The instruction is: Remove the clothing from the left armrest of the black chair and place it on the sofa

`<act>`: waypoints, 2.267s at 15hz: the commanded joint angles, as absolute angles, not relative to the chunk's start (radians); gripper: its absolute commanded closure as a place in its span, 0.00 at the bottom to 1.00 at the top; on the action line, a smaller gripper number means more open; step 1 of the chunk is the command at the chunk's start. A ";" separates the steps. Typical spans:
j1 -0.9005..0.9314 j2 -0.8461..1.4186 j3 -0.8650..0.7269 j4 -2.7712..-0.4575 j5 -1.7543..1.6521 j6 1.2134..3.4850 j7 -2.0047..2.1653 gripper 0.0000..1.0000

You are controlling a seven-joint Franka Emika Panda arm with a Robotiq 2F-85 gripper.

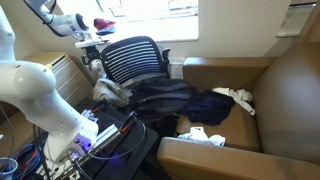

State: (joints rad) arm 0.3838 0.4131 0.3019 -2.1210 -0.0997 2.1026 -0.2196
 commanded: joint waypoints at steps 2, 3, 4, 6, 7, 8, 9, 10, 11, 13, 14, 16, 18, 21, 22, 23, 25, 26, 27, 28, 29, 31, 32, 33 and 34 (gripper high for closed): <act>0.464 0.327 0.307 -2.236 -0.145 2.249 0.078 0.00; 0.441 0.394 0.326 -2.167 -0.116 2.208 -0.006 0.00; 0.451 0.388 0.328 -2.172 -0.122 2.210 0.018 0.00; 0.451 0.389 0.330 -2.170 -0.122 2.210 0.016 0.00; 0.451 0.415 0.326 -2.155 -0.133 2.211 0.002 0.00; 0.464 0.451 0.311 -2.143 -0.153 2.239 0.047 0.00; 0.481 0.497 0.287 -2.134 -0.194 2.276 0.092 0.00; 0.483 0.530 0.281 -2.126 -0.206 2.300 0.095 0.00; 0.482 0.564 0.276 -2.125 -0.208 2.340 0.106 0.00; 0.483 0.621 0.254 -2.121 -0.211 2.417 0.126 0.00; 0.482 0.648 0.244 -2.113 -0.205 2.440 0.133 0.00; 0.478 0.620 0.256 -2.138 -0.191 2.414 0.109 0.00; 0.479 0.625 0.256 -2.134 -0.190 2.414 0.109 0.00; 0.465 0.635 0.274 -2.125 -0.180 2.412 0.066 0.28; 0.460 0.641 0.278 -2.122 -0.173 2.410 0.053 0.34; 0.451 0.643 0.285 -2.124 -0.163 2.416 0.038 0.41; 0.442 0.647 0.291 -2.125 -0.154 2.417 0.019 0.55; 0.439 0.650 0.293 -2.123 -0.149 2.414 0.011 0.62; 0.438 0.651 0.292 -2.120 -0.145 2.405 0.008 0.69; 0.436 0.649 0.291 -2.117 -0.139 2.392 0.004 0.76; 0.433 0.643 0.289 -2.117 -0.136 2.381 0.004 0.83; 0.427 0.616 0.280 -2.124 -0.131 2.344 0.009 0.98; 0.423 0.588 0.271 -2.137 -0.133 2.323 0.021 0.99; 0.416 0.540 0.259 -2.165 -0.138 2.301 0.038 1.00; 0.405 0.483 0.251 -2.205 -0.139 2.287 0.053 1.00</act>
State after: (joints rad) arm 0.4392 0.6195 0.2648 -2.1218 -0.1481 2.3490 0.0367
